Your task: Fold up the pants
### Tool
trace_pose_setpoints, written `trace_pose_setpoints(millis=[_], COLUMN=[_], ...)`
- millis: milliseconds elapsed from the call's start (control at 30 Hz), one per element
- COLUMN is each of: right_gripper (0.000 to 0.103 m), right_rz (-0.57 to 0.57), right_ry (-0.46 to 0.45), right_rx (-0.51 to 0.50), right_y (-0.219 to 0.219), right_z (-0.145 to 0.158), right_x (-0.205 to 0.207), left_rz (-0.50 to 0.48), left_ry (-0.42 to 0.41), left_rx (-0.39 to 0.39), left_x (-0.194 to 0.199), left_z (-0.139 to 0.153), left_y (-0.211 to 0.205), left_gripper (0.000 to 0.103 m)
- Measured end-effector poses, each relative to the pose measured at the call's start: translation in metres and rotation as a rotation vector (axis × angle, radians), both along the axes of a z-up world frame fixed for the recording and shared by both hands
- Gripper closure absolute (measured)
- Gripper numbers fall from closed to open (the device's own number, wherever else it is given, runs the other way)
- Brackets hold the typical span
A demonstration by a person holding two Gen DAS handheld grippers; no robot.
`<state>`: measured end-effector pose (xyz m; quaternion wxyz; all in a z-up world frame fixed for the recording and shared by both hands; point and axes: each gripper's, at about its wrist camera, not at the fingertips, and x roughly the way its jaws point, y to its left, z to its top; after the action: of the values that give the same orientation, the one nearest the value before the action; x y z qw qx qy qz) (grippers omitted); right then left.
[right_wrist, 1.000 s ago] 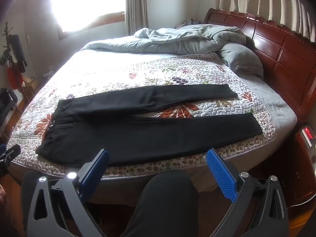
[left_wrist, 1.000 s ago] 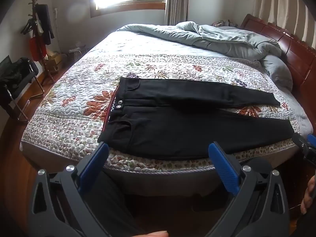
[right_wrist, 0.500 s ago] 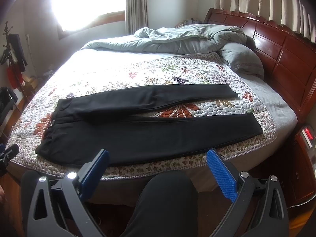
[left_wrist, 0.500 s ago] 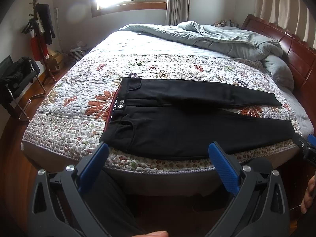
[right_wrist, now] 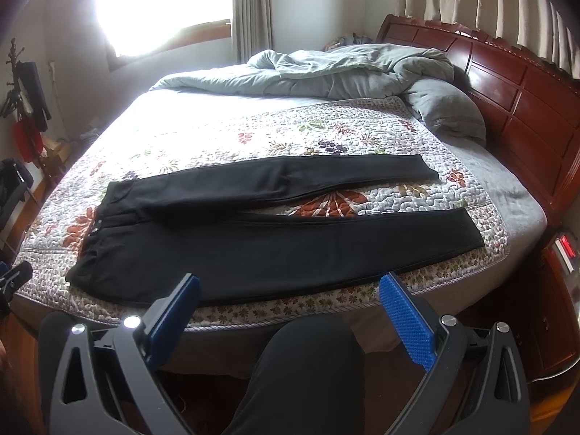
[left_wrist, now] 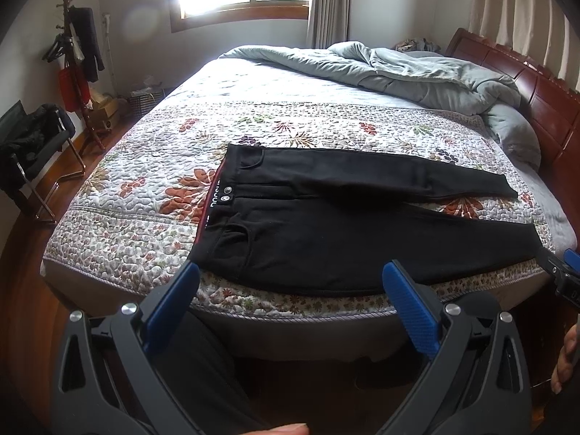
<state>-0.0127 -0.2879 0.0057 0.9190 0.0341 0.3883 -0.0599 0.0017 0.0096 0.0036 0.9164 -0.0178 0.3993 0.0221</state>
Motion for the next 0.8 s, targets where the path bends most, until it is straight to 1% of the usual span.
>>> trace_pose_setpoints(millis=[800], right_gripper=[0.004], right_rz=[0.011], right_ry=[0.009], right_rx=[0.013], right_y=[0.0013], right_z=[-0.0042], right_x=[0.0019], left_rz=[0.005], left_ry=[0.001], left_rx=[0.015], left_x=[-0.0002], left_z=[0.0026], left_y=[-0.0017], left_gripper=[0.002])
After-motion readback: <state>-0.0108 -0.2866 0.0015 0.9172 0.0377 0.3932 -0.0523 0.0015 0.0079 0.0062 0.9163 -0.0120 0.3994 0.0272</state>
